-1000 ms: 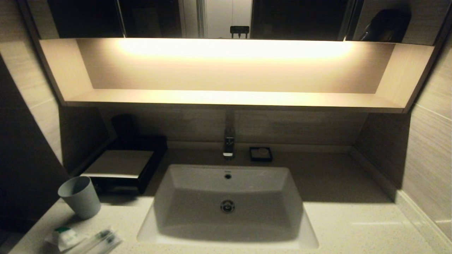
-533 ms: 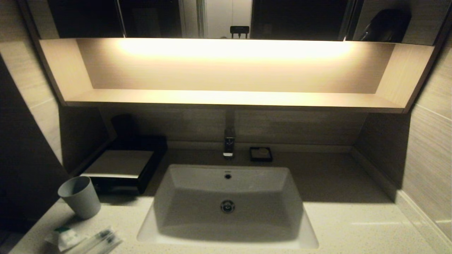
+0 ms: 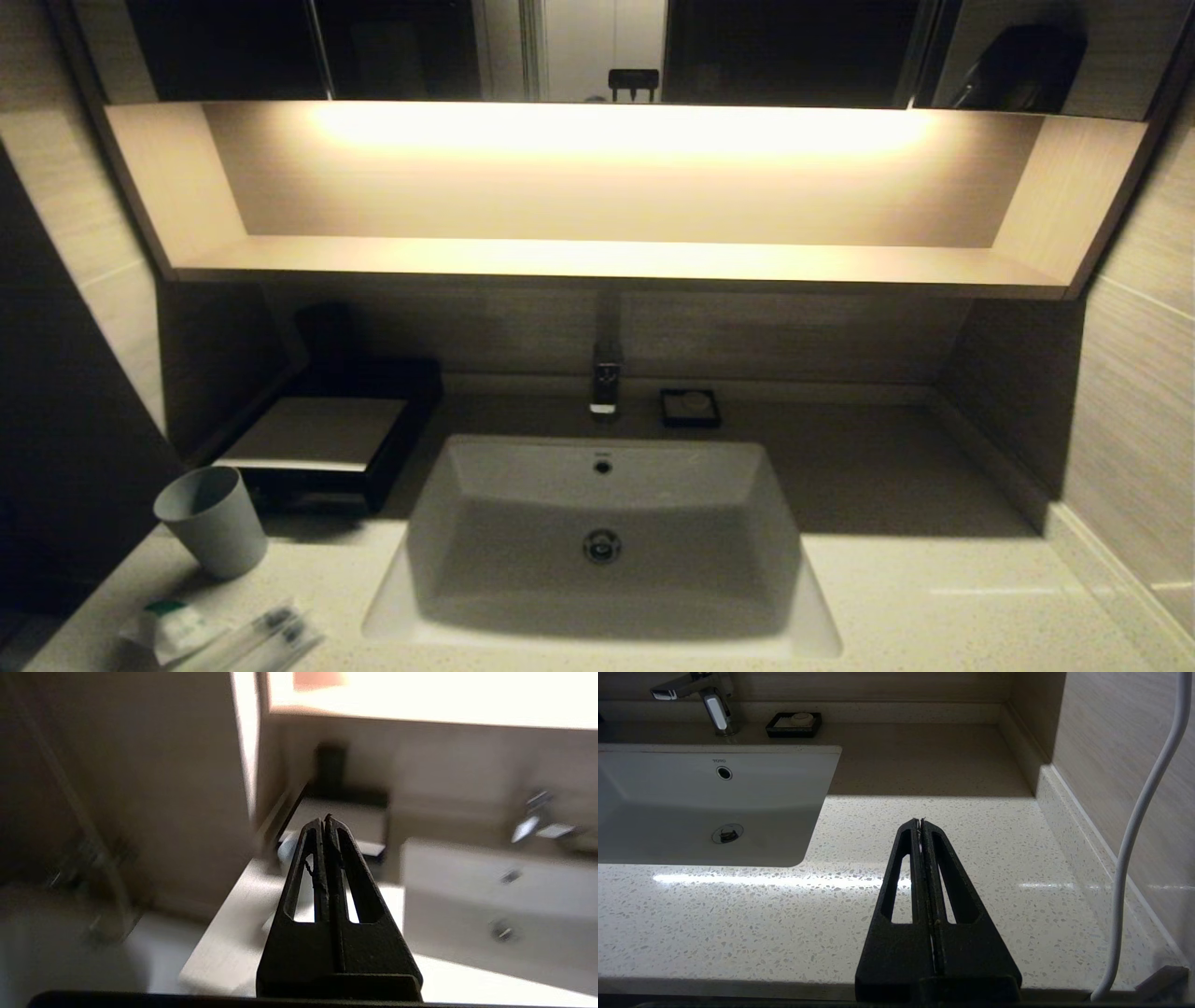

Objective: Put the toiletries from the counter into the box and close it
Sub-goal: Pick up the cup

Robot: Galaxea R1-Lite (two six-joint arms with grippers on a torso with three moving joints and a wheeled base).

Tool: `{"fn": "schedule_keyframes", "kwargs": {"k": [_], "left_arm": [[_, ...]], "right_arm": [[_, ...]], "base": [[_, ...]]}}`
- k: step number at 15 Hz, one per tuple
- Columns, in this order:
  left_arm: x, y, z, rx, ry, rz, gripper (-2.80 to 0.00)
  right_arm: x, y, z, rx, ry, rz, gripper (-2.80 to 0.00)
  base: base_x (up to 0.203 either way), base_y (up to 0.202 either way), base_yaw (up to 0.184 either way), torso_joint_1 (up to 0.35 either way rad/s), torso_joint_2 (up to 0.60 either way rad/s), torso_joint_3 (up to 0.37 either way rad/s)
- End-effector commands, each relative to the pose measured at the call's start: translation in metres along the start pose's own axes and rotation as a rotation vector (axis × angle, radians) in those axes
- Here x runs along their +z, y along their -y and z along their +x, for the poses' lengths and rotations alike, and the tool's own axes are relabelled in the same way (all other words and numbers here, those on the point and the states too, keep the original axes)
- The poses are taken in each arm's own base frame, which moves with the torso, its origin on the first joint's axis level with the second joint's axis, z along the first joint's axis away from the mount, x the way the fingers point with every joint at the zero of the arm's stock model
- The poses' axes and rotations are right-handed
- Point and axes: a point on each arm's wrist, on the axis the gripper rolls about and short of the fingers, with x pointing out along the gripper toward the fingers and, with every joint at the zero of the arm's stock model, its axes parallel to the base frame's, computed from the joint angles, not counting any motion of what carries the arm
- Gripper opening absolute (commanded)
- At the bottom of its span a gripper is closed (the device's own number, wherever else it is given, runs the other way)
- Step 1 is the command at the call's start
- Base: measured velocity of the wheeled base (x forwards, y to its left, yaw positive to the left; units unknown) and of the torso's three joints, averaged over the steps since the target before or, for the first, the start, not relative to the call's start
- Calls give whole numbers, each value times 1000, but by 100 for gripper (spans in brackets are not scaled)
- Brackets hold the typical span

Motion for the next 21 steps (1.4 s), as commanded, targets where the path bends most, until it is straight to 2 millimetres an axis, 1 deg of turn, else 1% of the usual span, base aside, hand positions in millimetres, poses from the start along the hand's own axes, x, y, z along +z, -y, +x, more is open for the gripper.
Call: {"fn": "schedule_keyframes", "kwargs": {"k": [1, 3, 5, 7, 11, 15, 16, 19, 21], "left_arm": [[2, 11, 53, 26, -219, 50, -280], [-11, 19, 88, 38, -346, 78, -280], [-35, 27, 121, 51, -434, 92, -280], [-58, 31, 144, 71, -477, 94, -280], [-104, 37, 166, 70, -556, 60, -280], [-137, 40, 192, 100, -646, 18, -280], [-144, 40, 198, 106, -644, 10, -280], [-161, 40, 210, 98, -550, -27, -280], [-174, 37, 218, 113, -554, -37, -280]], "right_arm": [[0, 0, 0, 0, 0, 0, -280], [0, 0, 0, 0, 0, 0, -280], [0, 0, 0, 0, 0, 0, -280], [0, 0, 0, 0, 0, 0, -280], [0, 0, 0, 0, 0, 0, -280], [0, 0, 0, 0, 0, 0, -280], [0, 0, 0, 0, 0, 0, -280], [0, 0, 0, 0, 0, 0, -280], [0, 0, 0, 0, 0, 0, -280]], "base": [[0, 0, 0, 0, 0, 0], [0, 0, 0, 0, 0, 0], [0, 0, 0, 0, 0, 0], [0, 0, 0, 0, 0, 0], [0, 0, 0, 0, 0, 0], [0, 0, 0, 0, 0, 0], [0, 0, 0, 0, 0, 0], [0, 0, 0, 0, 0, 0], [0, 0, 0, 0, 0, 0]]}}
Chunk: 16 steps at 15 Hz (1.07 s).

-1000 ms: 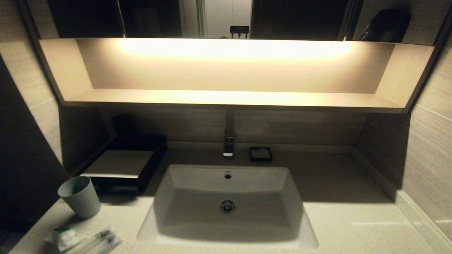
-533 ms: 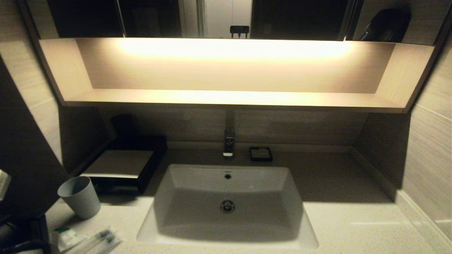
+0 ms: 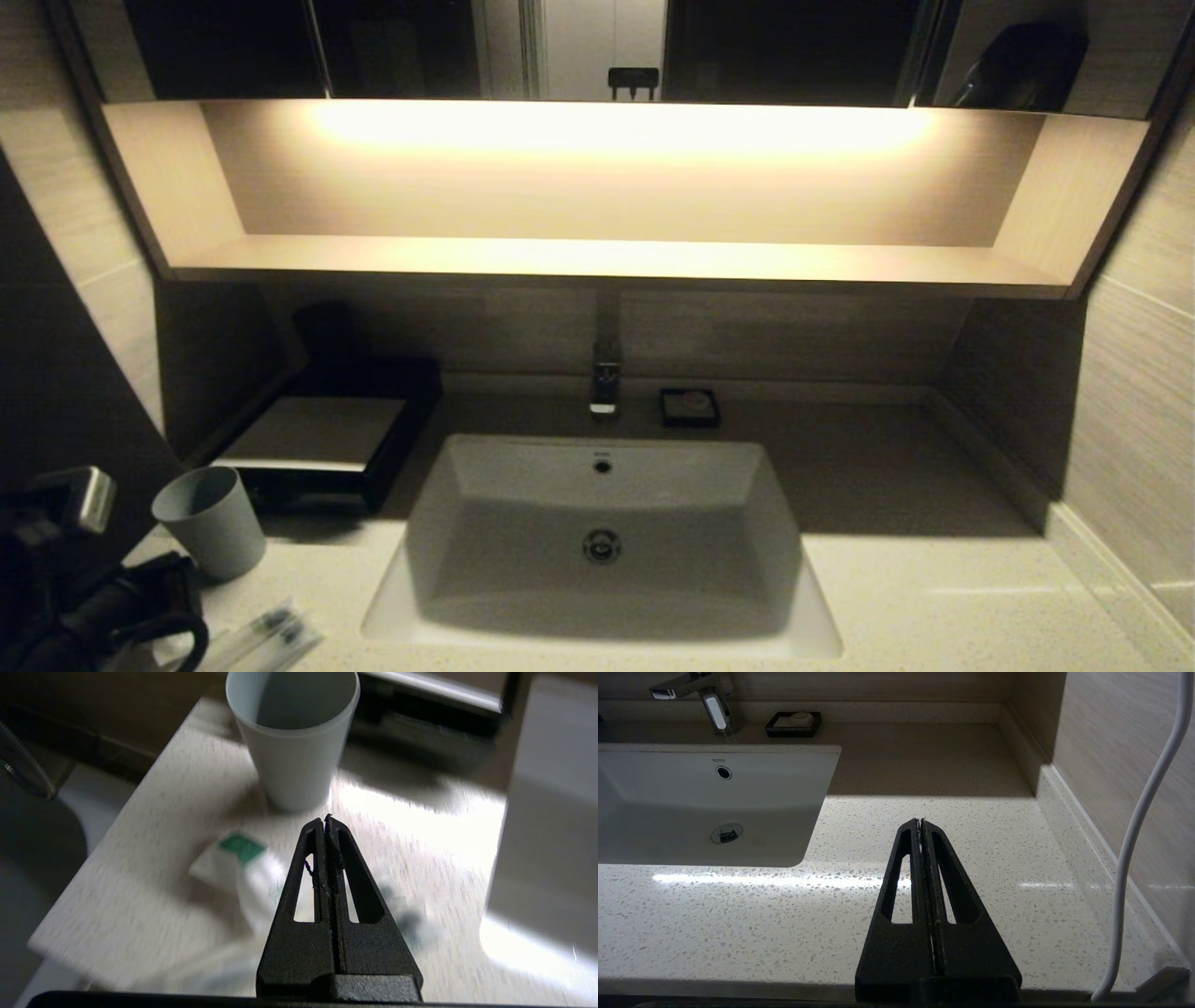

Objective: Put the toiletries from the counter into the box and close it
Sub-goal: Pick up the cup

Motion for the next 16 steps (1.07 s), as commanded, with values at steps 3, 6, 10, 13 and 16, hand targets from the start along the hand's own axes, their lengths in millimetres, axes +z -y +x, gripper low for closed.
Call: {"fn": "schedule_keyframes", "kwargs": {"k": [3, 6, 10, 13, 16], "left_arm": [[-12, -9, 38, 61, -10, -39, -280], [-14, -12, 52, 69, 13, -51, -280], [-13, -12, 53, 66, 21, -55, -280], [-11, -12, 50, 45, 32, -57, -280], [-14, -12, 51, 44, 6, -54, -280]], "right_arm": [[0, 0, 0, 0, 0, 0, -280], [0, 0, 0, 0, 0, 0, -280], [0, 0, 0, 0, 0, 0, -280], [0, 0, 0, 0, 0, 0, -280], [0, 0, 0, 0, 0, 0, -280]], "base": [[0, 0, 0, 0, 0, 0], [0, 0, 0, 0, 0, 0], [0, 0, 0, 0, 0, 0], [0, 0, 0, 0, 0, 0], [0, 0, 0, 0, 0, 0]]}}
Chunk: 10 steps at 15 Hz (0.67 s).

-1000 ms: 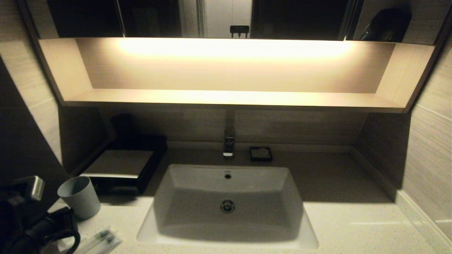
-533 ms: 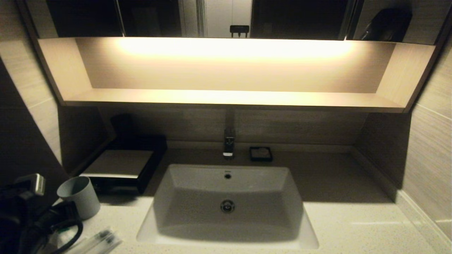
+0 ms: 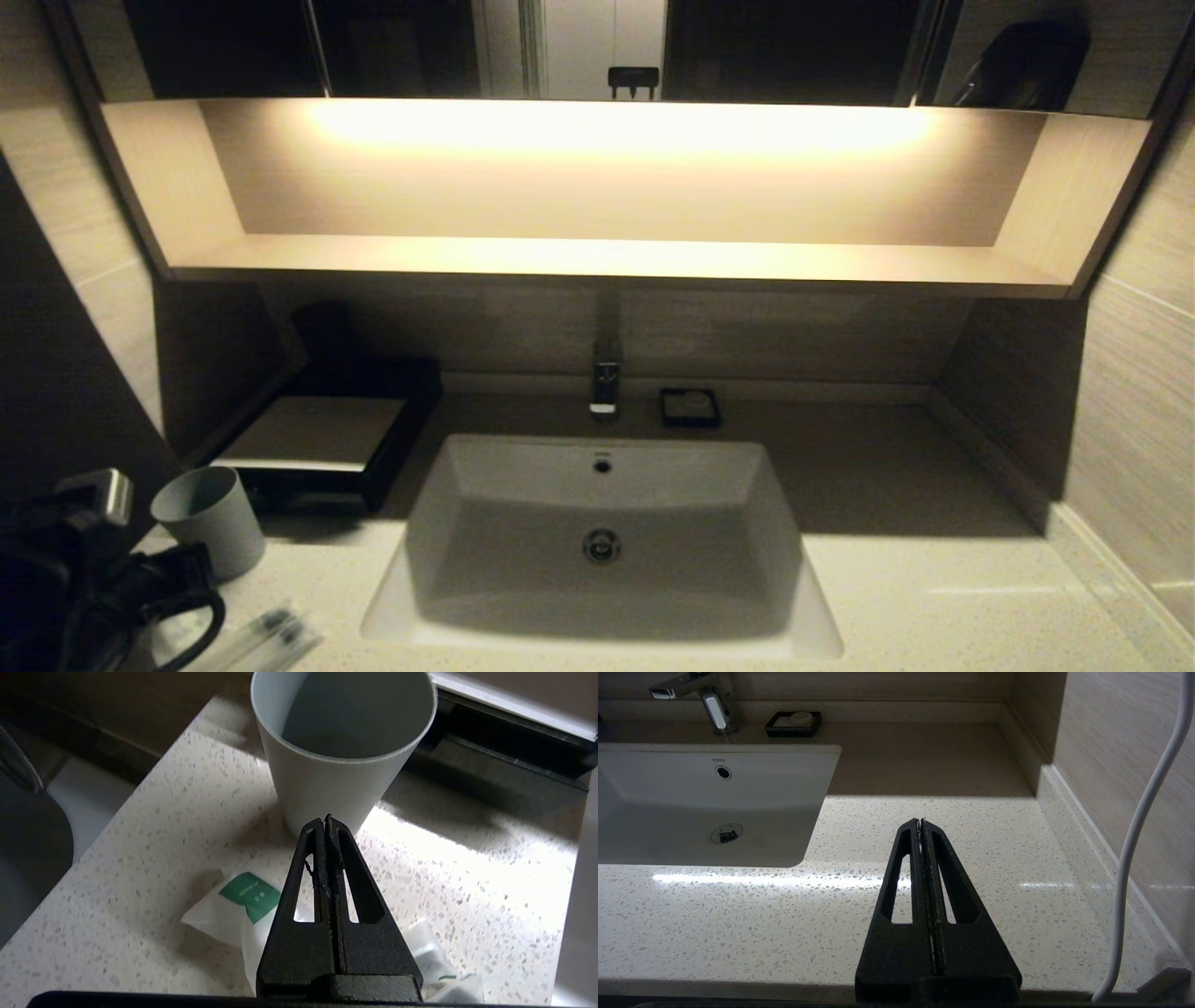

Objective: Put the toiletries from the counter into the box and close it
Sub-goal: Pick up the cup

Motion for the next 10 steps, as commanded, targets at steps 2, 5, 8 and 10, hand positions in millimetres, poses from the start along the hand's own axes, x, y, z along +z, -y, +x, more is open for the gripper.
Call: {"fn": "schedule_keyframes", "kwargs": {"k": [2, 5, 8, 10], "left_arm": [[0, 0, -1, 2, -5, 0, -280], [-1, 0, -1, -26, -20, 1, 0], [-6, 1, -1, -53, -62, 5, 0], [-6, 1, -1, -55, -65, 4, 0]], "right_arm": [[0, 0, 0, 0, 0, 0, -280], [0, 0, 0, 0, 0, 0, -280], [0, 0, 0, 0, 0, 0, -280], [0, 0, 0, 0, 0, 0, -280]], "base": [[0, 0, 0, 0, 0, 0], [0, 0, 0, 0, 0, 0], [0, 0, 0, 0, 0, 0], [0, 0, 0, 0, 0, 0]]}}
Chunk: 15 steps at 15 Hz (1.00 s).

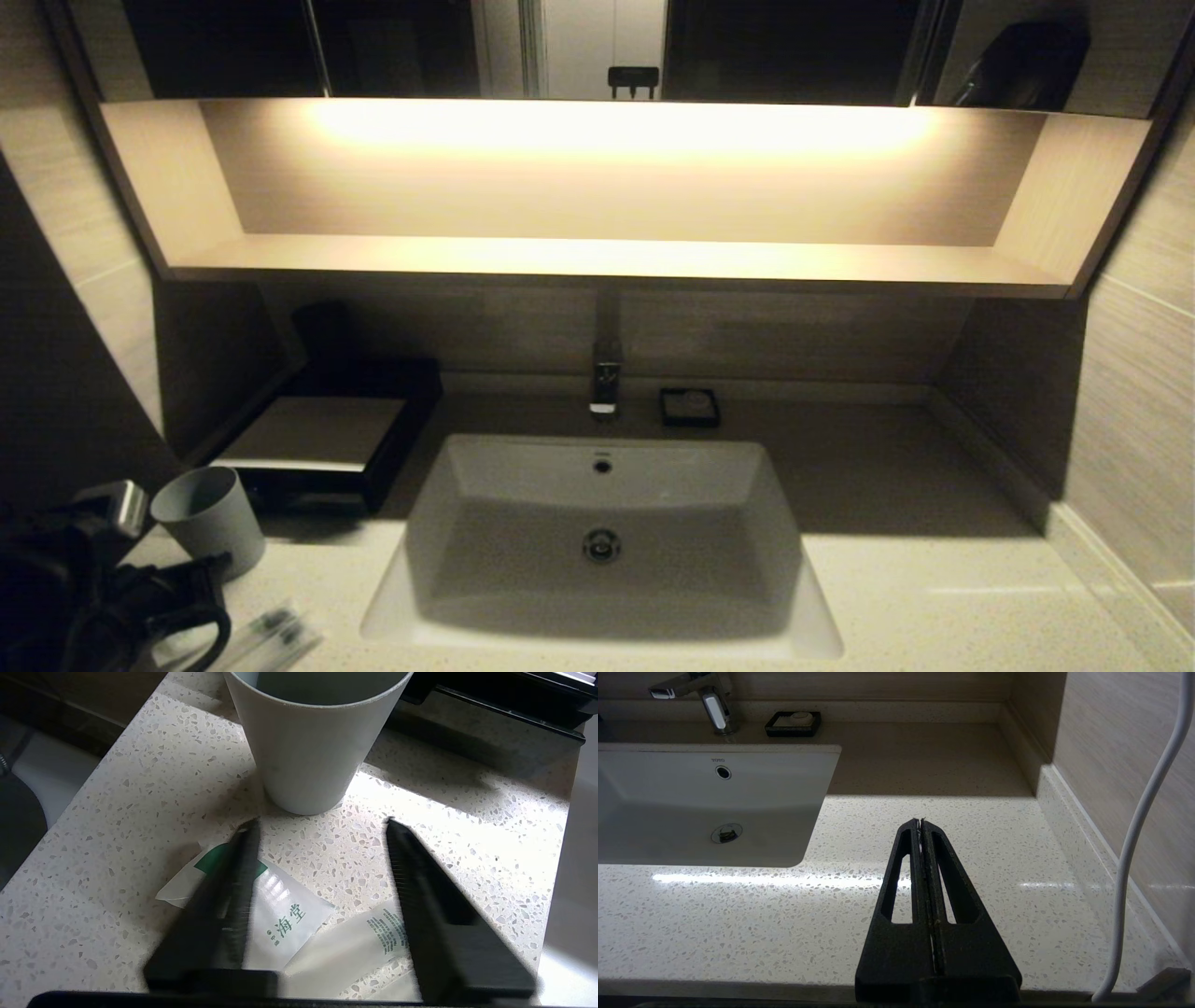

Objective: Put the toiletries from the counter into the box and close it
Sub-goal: Pick up the cup

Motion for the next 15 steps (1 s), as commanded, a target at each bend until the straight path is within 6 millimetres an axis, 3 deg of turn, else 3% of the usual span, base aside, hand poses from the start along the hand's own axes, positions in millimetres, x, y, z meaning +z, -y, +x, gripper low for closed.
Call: {"fn": "schedule_keyframes", "kwargs": {"k": [1, 7, 15], "left_arm": [[0, 0, 1, -1, 1, -2, 0], [-1, 0, 5, -22, -4, -23, 0], [-14, -9, 33, 20, -7, -40, 0]], "right_arm": [[0, 0, 0, 0, 0, 0, -280], [0, 0, 0, 0, 0, 0, -280], [0, 0, 0, 0, 0, 0, -280]], "base": [[0, 0, 0, 0, 0, 0], [0, 0, 0, 0, 0, 0], [0, 0, 0, 0, 0, 0]]}}
